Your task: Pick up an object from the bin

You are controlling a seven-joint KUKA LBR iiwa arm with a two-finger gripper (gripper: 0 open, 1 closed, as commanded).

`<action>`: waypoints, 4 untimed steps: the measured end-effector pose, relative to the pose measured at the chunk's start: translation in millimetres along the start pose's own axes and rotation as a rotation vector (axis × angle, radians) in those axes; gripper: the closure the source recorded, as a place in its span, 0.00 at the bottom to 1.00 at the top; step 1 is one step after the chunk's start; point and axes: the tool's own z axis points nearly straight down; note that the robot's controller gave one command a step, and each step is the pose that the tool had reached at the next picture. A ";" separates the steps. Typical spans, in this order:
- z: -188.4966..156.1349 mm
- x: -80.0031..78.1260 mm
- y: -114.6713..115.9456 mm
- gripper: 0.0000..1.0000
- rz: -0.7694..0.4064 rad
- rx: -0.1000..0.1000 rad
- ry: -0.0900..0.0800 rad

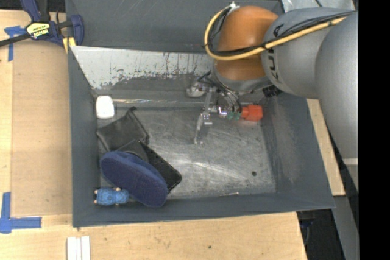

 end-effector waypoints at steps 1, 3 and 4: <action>18.8 0.1 48.7 0.00 -0.005 0.001 0.012; -3.3 52.1 160.3 0.00 -0.111 0.008 -0.008; 12.2 46.4 184.4 0.00 -0.176 0.005 -0.004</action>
Offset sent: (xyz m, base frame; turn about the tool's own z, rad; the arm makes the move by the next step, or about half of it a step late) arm 0.0021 0.0468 -0.0178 -0.0005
